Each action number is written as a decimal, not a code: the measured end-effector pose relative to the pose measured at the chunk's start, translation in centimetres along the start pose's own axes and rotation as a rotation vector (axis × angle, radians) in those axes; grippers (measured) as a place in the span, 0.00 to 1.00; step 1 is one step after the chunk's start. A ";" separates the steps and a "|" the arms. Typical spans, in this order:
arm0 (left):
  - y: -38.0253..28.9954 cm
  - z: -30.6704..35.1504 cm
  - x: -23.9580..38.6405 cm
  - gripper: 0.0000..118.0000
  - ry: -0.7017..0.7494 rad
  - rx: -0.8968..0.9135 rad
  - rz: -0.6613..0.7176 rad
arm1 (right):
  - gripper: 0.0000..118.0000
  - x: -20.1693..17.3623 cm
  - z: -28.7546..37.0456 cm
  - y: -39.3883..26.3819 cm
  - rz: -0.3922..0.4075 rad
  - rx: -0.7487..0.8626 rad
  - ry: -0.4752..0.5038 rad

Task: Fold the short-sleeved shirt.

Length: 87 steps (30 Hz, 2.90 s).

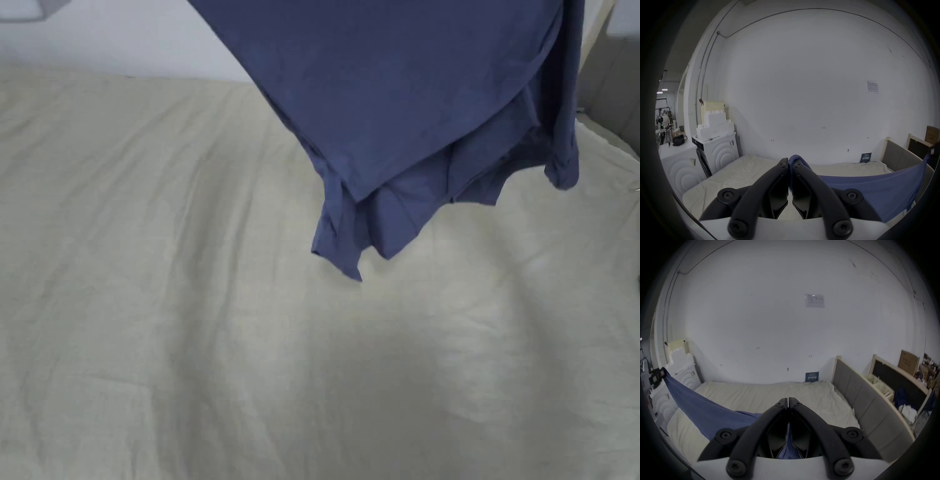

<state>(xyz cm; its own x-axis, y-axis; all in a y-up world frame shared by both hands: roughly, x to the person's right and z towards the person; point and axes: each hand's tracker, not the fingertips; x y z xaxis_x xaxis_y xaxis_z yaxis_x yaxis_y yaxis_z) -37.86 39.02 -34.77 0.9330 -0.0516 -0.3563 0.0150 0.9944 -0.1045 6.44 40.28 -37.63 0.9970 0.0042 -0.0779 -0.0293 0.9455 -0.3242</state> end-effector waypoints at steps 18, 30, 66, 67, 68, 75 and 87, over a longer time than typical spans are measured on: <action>-3.3 -17.0 10.8 0.00 0.061 0.026 0.027 | 0.00 0.7 -16.7 4.4 0.070 0.176 -0.245; -23.1 -18.2 13.5 0.00 0.001 -0.325 -0.074 | 0.00 3.3 -22.5 -14.4 0.077 -0.174 -0.207; -46.2 14.1 -3.8 0.00 -0.085 -0.744 -0.049 | 0.00 2.1 5.6 -46.9 -0.030 -0.654 0.098; -46.5 14.6 -4.2 0.00 -0.075 -0.770 -0.037 | 0.00 2.0 6.0 -47.3 -0.015 -0.665 0.109; -46.9 14.9 -4.5 0.00 -0.066 -0.794 -0.010 | 0.00 1.8 6.2 -47.8 0.001 -0.680 0.118; -46.8 14.8 -5.4 0.34 -0.020 -0.845 0.065 | 0.12 2.6 5.8 -48.5 -0.115 -0.686 0.067; -33.0 14.2 -6.3 0.97 -0.023 -0.498 0.264 | 0.93 5.1 9.1 -35.9 0.045 -0.296 -0.066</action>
<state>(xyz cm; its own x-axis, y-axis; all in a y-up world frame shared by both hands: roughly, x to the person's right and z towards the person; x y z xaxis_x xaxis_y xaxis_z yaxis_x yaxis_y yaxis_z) -39.08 7.88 -15.90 0.8896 0.2007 -0.4103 -0.3865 0.8094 -0.4421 13.20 9.28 -17.83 0.9965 0.0741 -0.0396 -0.0833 0.8080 -0.5833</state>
